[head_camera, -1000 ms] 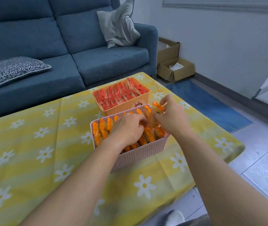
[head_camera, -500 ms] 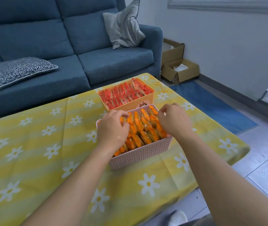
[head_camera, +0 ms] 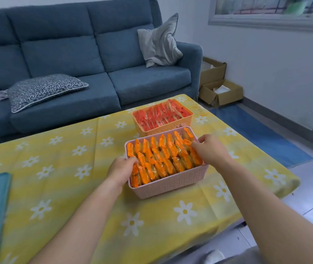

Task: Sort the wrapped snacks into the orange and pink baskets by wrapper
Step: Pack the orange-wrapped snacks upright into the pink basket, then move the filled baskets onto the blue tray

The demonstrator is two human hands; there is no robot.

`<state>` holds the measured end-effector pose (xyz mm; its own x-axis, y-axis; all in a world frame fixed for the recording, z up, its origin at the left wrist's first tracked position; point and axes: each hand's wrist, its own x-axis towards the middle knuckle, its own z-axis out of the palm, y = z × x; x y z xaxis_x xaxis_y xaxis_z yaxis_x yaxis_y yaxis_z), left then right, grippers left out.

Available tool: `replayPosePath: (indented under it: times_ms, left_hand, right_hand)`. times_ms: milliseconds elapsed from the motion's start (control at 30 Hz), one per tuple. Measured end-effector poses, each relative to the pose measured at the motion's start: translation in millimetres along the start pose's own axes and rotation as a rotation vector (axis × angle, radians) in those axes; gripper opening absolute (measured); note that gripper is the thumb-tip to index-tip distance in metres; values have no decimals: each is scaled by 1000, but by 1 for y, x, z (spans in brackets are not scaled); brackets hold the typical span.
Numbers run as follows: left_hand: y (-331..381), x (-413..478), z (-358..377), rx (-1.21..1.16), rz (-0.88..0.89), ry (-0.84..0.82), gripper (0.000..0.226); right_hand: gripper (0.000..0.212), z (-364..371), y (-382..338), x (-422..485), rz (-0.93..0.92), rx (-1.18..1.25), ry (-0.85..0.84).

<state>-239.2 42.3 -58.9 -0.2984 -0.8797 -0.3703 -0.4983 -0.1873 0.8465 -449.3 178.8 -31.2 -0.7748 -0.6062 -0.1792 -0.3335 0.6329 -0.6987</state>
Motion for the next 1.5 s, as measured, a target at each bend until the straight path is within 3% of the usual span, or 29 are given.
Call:
replayPosePath:
  times_ms: [133,400,600,867,1033,1333,1400,1500]
  left_hand:
    - [-6,-6,-36,-14,25,88,19]
    - [-46,-33,-151,-15,-21,234,17]
    - [-93,-63,-261,-50,-87,384,16]
    - [-168,-75,-386,-253,-149,558,11]
    - [-189,-63,-427,-433,-260,508,16]
    - [-228,-3,-465,-432,-95,728,8]
    - [-231,4,-466,-417,-55,756,18]
    - [-239,13,-469,-363,-12,818,55]
  right_hand:
    - [26,17,-25,-22,-77,4,26]
    - [22,86,-89,-84,-241,126,-146]
    - [41,161,-144,-133,-292,270,-338]
    - [20,286,-237,-191,-371,270,-514]
    - [34,339,-283,-202,-397,246,-581]
    - [21,419,-331,-167,-391,253,-584]
    - [18,427,-338,-163,-390,282,-581]
    - [18,438,-344,-160,-363,318,-606]
